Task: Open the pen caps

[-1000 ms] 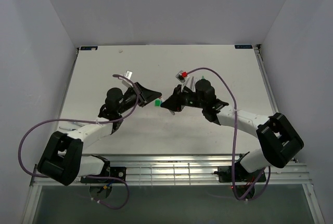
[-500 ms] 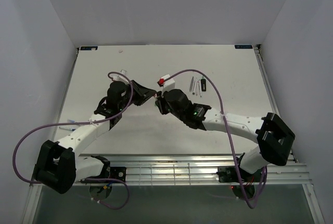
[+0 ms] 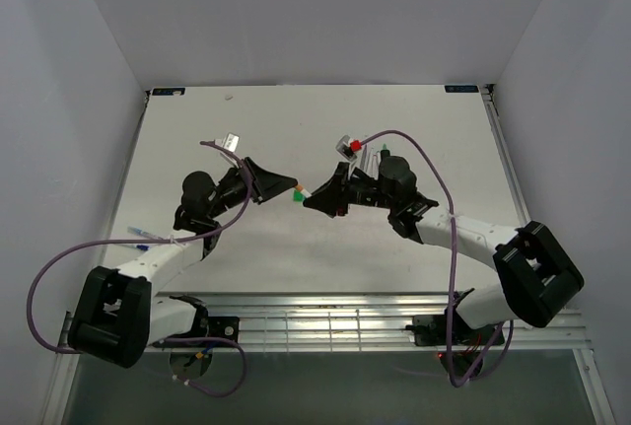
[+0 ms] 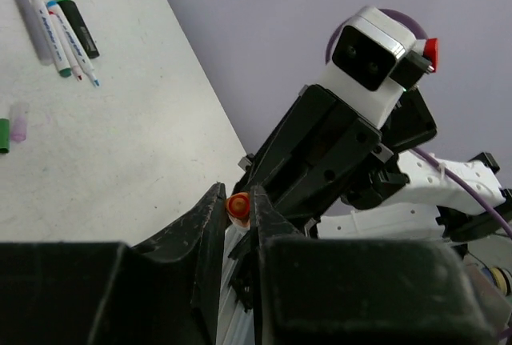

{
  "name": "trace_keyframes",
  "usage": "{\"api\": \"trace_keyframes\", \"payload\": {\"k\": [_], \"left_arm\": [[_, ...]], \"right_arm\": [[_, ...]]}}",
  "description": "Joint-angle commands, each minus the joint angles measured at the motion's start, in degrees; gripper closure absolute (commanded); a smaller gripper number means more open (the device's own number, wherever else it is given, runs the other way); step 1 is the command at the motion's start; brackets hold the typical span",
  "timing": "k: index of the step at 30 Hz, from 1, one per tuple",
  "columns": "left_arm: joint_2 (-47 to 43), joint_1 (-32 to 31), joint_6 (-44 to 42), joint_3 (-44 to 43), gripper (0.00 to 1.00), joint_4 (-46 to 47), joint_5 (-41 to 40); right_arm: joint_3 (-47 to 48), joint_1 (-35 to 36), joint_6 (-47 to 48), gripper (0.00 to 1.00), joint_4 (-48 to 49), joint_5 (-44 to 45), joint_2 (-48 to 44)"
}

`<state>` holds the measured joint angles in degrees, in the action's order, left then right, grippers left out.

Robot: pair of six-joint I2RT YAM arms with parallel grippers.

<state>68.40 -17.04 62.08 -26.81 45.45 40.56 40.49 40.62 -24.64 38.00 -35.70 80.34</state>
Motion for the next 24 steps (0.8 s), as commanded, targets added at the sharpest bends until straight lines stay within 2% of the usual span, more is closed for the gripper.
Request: {"api": "trace_keyframes", "payload": {"k": [1, 2, 4, 6, 8, 9, 12, 18, 19, 24], "left_arm": [[-5.2, 5.35, -1.26, -3.24, 1.0, 3.03, -19.52], [-6.16, 5.26, -1.35, -4.21, 1.0, -3.98, -22.33], [-7.31, 5.26, -0.05, -4.74, 1.0, -5.02, -25.52], [-5.83, 5.26, -1.52, -6.23, 0.98, -5.63, -22.91], [-2.14, 5.17, -2.4, -10.19, 0.64, -9.14, -16.76], [-1.52, 5.09, -1.97, -10.19, 0.5, -9.15, -15.17], [-2.48, 4.3, -1.79, -6.69, 0.35, -8.36, -14.71], [-3.54, 2.89, -3.1, -3.16, 0.24, -7.04, -14.37], [-3.45, 2.63, -3.37, -2.99, 0.18, -7.04, -14.28], [-2.31, -0.45, -3.37, -0.88, 0.16, -7.04, -14.28]], "right_arm": [[1.23, 3.13, 7.01, 0.92, -23.89, 3.41, -1.05], [1.61, 4.19, 8.2, 0.92, -26.98, 8.58, -1.49], [0.65, 4.91, 8.74, 0.92, -28.77, 12.92, -2.64], [-0.32, 4.91, 7.95, 0.92, -27.54, 13.12, -3.6], [-0.5, 4.99, 7.42, 0.92, -26.58, 12.16, -4.3], [-0.5, 4.91, 7.16, 0.92, -26.14, 11.8, -4.48], [-0.41, 4.99, 5.66, 0.92, -23.85, 9.87, -4.05], [-1.11, 4.99, 2.85, 0.92, -19.38, 8.1, -3.07], [-1.11, 4.99, 2.76, 0.92, -19.28, 8.8, -3.34], [-0.68, 4.91, 1.62, 0.92, -18.57, 11.53, -5.36]]}}
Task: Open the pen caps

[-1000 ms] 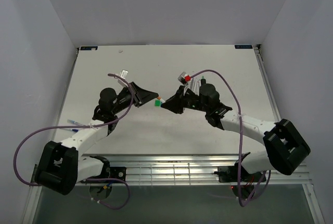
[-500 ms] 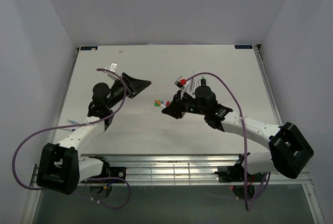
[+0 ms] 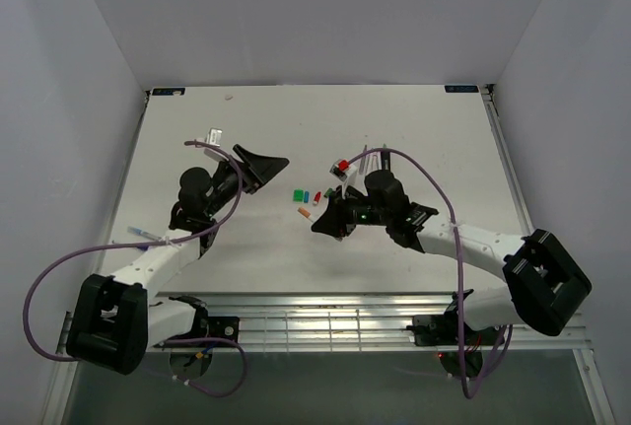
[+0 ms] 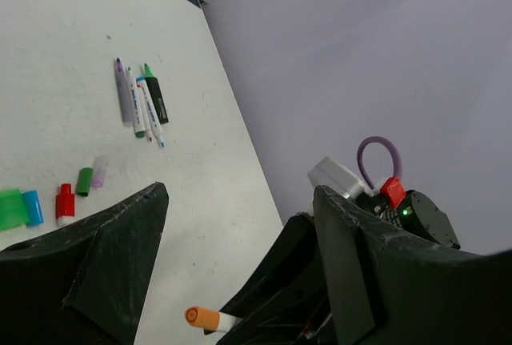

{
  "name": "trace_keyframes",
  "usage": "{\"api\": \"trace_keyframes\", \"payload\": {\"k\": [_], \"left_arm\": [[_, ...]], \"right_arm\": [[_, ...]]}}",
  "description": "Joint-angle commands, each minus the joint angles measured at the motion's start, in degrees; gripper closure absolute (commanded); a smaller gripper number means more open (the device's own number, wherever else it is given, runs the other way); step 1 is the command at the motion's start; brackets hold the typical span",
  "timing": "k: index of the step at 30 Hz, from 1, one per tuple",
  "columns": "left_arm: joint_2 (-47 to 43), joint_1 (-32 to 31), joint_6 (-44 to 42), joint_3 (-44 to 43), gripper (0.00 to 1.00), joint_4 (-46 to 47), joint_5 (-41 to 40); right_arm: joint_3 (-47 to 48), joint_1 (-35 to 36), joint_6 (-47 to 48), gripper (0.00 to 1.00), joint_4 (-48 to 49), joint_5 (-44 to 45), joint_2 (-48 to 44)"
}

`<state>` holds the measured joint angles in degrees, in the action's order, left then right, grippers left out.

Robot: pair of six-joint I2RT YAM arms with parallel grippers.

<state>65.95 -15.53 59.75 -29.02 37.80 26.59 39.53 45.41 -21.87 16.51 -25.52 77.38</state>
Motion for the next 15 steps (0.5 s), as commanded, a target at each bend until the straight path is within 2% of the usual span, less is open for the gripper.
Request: {"api": "trace_keyframes", "payload": {"k": [1, 5, 15], "left_arm": [[0.31, -2.57, -0.86, 1.59, 0.16, 0.61, -0.57], [0.23, -6.43, 0.46, 3.26, 0.16, 1.83, -1.71], [1.72, -7.41, 6.17, 6.08, 0.24, 5.97, -0.22]], "right_arm": [[0.46, 0.03, -1.59, 0.92, 3.0, 2.91, -2.59], [1.51, -0.58, -2.65, 0.92, 4.23, 5.21, -3.03], [4.77, -1.9, -4.32, 0.92, 5.99, 4.34, -1.45]]}}
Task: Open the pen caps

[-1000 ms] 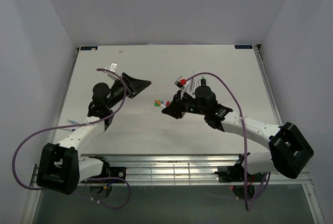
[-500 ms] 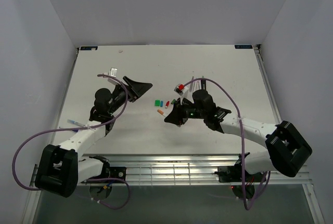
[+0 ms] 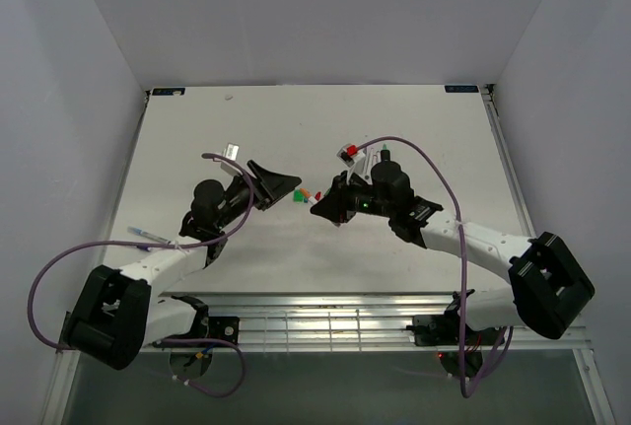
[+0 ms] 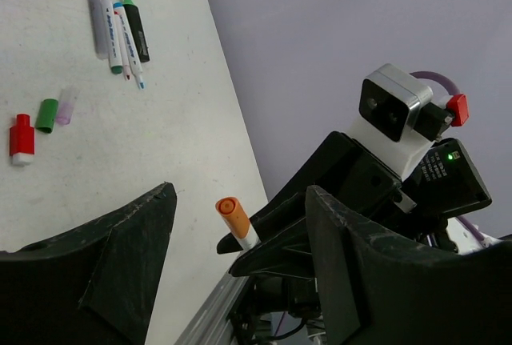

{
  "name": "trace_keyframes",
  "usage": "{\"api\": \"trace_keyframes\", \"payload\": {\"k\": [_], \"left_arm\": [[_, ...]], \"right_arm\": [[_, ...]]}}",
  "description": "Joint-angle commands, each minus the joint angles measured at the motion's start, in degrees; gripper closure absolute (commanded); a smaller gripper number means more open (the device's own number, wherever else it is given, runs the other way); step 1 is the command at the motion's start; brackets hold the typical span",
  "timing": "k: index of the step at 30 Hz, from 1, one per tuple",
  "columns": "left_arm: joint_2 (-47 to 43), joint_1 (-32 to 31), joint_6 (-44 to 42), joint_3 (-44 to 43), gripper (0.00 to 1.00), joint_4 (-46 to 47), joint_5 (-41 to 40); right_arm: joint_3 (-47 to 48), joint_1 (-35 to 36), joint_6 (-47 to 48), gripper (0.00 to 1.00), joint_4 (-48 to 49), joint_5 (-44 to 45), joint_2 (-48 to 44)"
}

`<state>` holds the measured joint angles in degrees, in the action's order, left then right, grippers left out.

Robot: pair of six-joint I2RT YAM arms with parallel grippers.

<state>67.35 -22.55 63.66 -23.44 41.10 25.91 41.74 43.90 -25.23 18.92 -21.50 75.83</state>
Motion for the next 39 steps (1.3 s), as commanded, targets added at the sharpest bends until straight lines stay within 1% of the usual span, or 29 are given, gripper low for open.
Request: {"api": "trace_keyframes", "payload": {"k": [1, 4, 9, 17, 21, 24, 25, 29, 30, 31, 32, 34, 37, 38, 39], "left_arm": [[0.5, -0.48, 2.35, 0.5, 0.25, 2.67, 0.54], [1.73, -0.66, 3.93, 0.68, 0.26, 3.28, 0.46], [4.54, -2.94, 5.68, -0.38, 0.27, 5.91, 0.46], [8.76, -5.93, 10.34, 0.59, 0.32, 14.61, 0.02], [9.29, -6.37, 10.7, 0.85, 0.38, 16.02, -0.42], [9.38, -6.72, 10.35, 0.5, 0.46, 16.03, -0.86], [9.55, -6.81, 10.26, 0.33, 0.52, 16.03, -0.86], [9.82, -6.81, 10.17, 0.06, 0.63, 16.03, -1.21], [9.73, -6.81, 10.0, 0.15, 0.64, 16.03, -1.39], [9.73, -6.81, 10.08, 0.24, 0.68, 15.94, -1.48], [9.73, -6.81, 9.99, 0.33, 0.74, 15.94, -1.83], [9.64, -6.81, 10.26, 0.59, 0.75, 15.94, -2.27], [9.64, -6.81, 10.26, 0.5, 0.73, 15.94, -2.97], [9.64, -6.81, 10.43, 0.5, 0.71, 15.94, -3.23], [9.64, -6.81, 10.52, 0.5, 0.64, 15.94, -3.76]], "right_arm": [[2.65, -0.48, -1.04, 0.92, 3.76, -0.03, 0.1], [2.38, -0.57, -1.48, 0.92, 4.9, -0.65, 0.19], [2.04, -0.57, -2.1, 0.92, 6.91, -1.09, 1.77], [0.63, -0.74, -4.12, 0.92, 10.53, -1.97, 3.79], [0.1, -0.75, -4.12, 0.92, 10.44, -2.06, 3.8], [-0.34, -0.83, -4.12, 0.92, 10.35, -2.32, 3.62], [-0.43, -0.83, -4.12, 0.92, 10.35, -2.5, 3.62], [-1.3, -0.83, -4.12, 0.92, 10.35, -2.5, 3.27], [-1.65, -0.83, -4.12, 0.92, 10.35, -2.5, 3.18], [-1.83, -0.83, -4.12, 0.92, 10.44, -2.58, 3.01], [-1.92, -0.83, -4.12, 0.92, 10.44, -2.67, 2.92], [-2.36, -0.83, -3.95, 0.92, 10.26, -2.76, 2.83], [-3.41, -0.83, -3.95, 0.92, 10.09, -2.85, 2.57], [-3.59, -0.83, -3.95, 0.92, 10.09, -2.85, 2.3], [-3.77, -0.83, -4.03, 0.92, 10.17, -2.85, 2.22]]}}
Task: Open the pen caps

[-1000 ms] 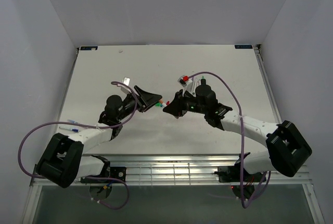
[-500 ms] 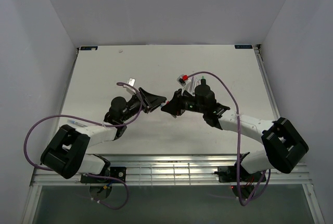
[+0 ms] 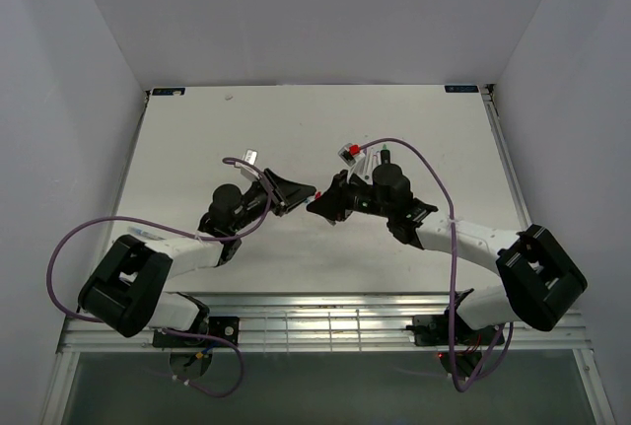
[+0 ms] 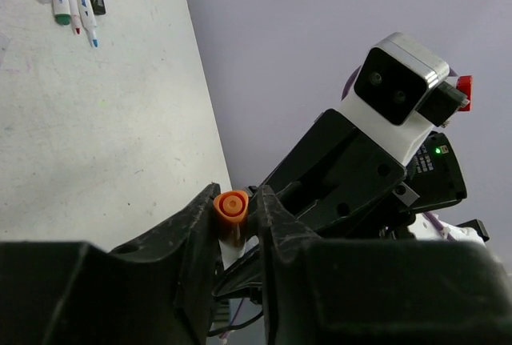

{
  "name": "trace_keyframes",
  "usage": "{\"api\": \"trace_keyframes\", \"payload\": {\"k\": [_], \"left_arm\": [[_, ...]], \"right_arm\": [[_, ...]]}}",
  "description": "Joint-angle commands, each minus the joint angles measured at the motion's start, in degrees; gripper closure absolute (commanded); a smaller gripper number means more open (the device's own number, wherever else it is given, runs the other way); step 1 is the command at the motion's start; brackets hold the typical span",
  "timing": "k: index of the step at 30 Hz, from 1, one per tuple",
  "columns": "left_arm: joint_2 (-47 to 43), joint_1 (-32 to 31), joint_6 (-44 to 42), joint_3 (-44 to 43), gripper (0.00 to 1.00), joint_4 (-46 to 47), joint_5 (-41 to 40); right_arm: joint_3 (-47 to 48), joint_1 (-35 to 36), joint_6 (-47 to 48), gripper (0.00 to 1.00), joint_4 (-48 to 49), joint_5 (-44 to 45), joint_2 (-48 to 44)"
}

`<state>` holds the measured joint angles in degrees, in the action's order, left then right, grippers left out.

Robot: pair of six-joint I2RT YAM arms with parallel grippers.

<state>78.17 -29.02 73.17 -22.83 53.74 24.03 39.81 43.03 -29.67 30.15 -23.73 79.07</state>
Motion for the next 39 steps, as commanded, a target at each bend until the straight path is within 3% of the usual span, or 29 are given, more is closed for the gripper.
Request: {"api": "trace_keyframes", "payload": {"k": [1, 7, 12, 18, 21, 23, 25, 31, 39], "left_arm": [[-1.18, -0.34, 1.1, -0.2, 0.63, 3.39, -1.97], [-0.3, -0.52, 1.01, -1.52, 0.54, 3.39, -1.62], [-1.44, -0.52, -0.3, -1.52, 0.58, 2.34, -2.15], [-1.62, -0.52, -1.62, -1.87, 0.77, 0.85, -2.67], [-1.88, -0.52, -2.76, -1.96, 0.8, -0.03, -3.02], [-2.23, -0.52, -3.64, -1.87, 0.77, -0.47, -3.38], [-2.32, -0.52, -3.82, -1.96, 0.66, -0.91, -3.82], [-3.72, -0.52, -4.79, -1.26, 0.59, -1.35, -5.39], [-3.29, -0.6, -3.65, -1.6, 0.61, -0.13, -3.82]], "right_arm": [[-2.1, 0.04, 0.49, 0.92, -1.06, -0.88, -0.93], [-2.11, 0.04, 0.49, 0.92, -1.23, -0.97, -1.2], [-1.67, 0.04, 0.93, 0.92, -2.11, -0.97, -1.37], [-2.19, 0.04, 1.11, 0.92, -2.73, -1.06, -2.25], [-2.37, 0.04, 1.02, 0.92, -2.82, -1.15, -2.69], [-2.46, 0.04, 1.11, 0.92, -2.91, -1.32, -2.69], [-2.55, 0.04, 1.02, 0.92, -2.99, -1.24, -2.69], [-3.16, 0.04, 0.58, 0.92, -2.64, -1.32, -2.69], [-2.99, 0.04, -0.21, 0.92, -0.8, -1.41, -1.81]]}}
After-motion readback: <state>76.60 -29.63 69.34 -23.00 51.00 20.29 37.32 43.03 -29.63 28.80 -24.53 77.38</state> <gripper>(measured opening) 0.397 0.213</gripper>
